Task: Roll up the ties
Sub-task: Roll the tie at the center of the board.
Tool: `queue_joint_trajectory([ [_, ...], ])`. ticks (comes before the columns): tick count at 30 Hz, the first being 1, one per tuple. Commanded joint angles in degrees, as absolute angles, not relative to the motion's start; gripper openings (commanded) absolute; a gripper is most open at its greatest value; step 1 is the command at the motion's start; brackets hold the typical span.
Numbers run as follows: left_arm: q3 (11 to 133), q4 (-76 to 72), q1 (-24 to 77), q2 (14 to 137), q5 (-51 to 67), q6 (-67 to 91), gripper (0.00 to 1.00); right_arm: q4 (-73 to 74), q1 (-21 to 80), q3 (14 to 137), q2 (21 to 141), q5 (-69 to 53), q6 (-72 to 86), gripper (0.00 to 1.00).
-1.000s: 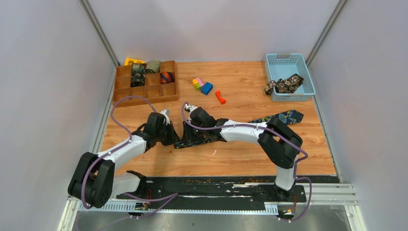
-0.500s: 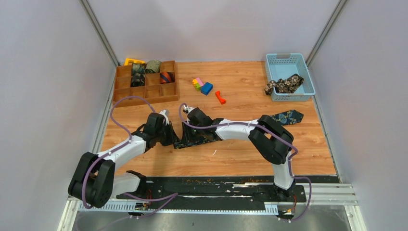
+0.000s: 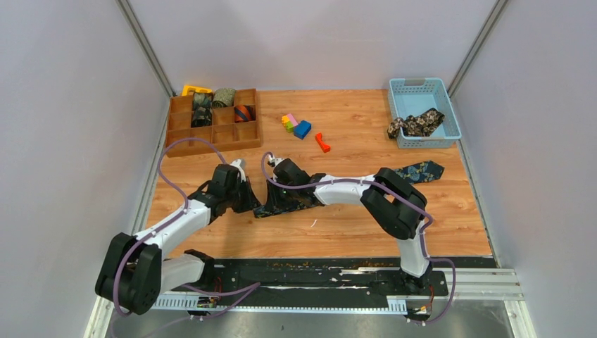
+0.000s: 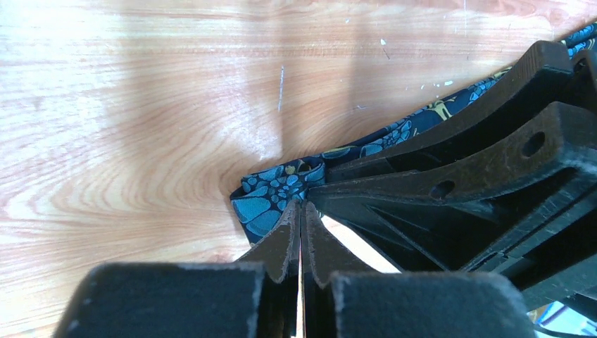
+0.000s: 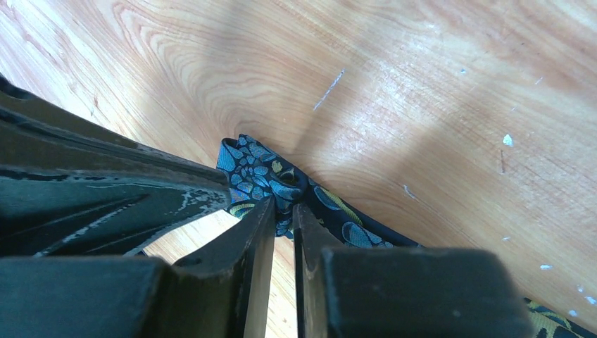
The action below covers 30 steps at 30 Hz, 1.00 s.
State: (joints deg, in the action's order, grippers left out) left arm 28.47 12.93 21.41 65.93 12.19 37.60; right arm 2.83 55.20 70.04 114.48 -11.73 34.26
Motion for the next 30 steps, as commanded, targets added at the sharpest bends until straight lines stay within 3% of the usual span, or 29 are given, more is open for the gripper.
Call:
queue_joint_trajectory([
  [1, 30.22, 16.19, 21.62, 63.80, 9.06, 34.38, 0.00, 1.49, 55.37, 71.09, 115.55, -11.64, 34.67, 0.15],
  [12, 26.67, 10.16, 21.62, 70.04, 11.59, 33.11, 0.00, 1.79, 55.37, 70.96, 113.86, -11.81, 34.57, 0.16],
  [17, 27.21, 11.52, 21.62, 69.88, 10.51, 32.33, 0.00, 1.33, 55.37, 71.27, 112.96, -12.58, 34.47, 0.31],
  [20, 27.25, 11.69, 21.62, 69.86, 10.39, 32.02, 0.00, 1.22, 55.37, 71.83, 113.09, -13.37, 34.59, 0.36],
  [30, 27.63, 12.25, 21.62, 69.50, 10.33, 32.13, 0.00, 0.88, 55.39, 71.62, 114.79, -14.50, 35.59, 0.26],
])
